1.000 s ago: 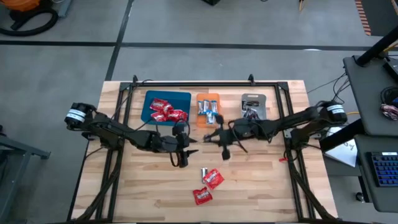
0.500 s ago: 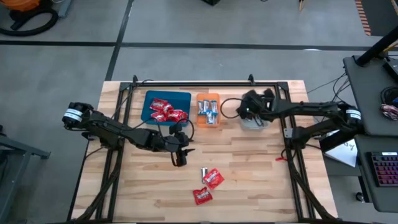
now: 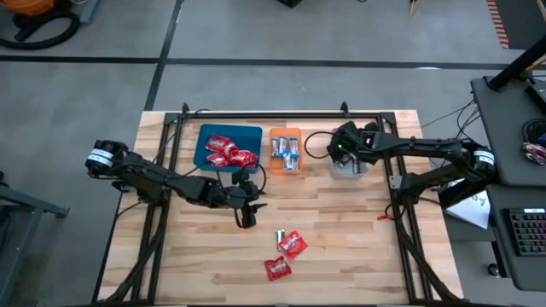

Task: Sort candy
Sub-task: Put the brown chocolate bar into the gray bin, then put the red candy into the blue bin

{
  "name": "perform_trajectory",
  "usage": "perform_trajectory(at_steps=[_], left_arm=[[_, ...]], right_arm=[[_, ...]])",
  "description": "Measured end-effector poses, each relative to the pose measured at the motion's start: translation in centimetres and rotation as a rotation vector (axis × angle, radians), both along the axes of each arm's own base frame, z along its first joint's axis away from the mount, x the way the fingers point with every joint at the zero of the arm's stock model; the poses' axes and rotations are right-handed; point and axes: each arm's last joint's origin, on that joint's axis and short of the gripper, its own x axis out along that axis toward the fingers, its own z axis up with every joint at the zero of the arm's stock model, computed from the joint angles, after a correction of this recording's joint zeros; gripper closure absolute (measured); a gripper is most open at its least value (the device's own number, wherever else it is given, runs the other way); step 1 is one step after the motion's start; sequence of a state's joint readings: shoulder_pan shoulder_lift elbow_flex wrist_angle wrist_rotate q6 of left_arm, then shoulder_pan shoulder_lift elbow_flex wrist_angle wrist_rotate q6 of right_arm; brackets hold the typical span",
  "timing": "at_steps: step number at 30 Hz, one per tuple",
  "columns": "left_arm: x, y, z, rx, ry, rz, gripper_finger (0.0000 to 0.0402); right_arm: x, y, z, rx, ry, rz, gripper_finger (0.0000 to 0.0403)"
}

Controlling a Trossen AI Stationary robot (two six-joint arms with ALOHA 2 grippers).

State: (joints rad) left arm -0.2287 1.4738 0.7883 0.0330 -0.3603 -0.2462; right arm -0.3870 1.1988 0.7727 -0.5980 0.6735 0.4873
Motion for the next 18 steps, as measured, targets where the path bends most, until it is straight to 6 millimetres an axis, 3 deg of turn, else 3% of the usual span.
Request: perform_trajectory(at_steps=[9,18], left_arm=[[0.0,0.0,0.0,-0.006,0.000,0.003,0.0244],[-0.3,-0.1,-0.2,-0.025,0.035,0.014,0.0244]], right_arm=[[0.7,0.7,0.9,0.100,-0.056,0.127,0.0256],[2.8,3.7,2.2,0.442,-0.197,0.672,0.0259]])
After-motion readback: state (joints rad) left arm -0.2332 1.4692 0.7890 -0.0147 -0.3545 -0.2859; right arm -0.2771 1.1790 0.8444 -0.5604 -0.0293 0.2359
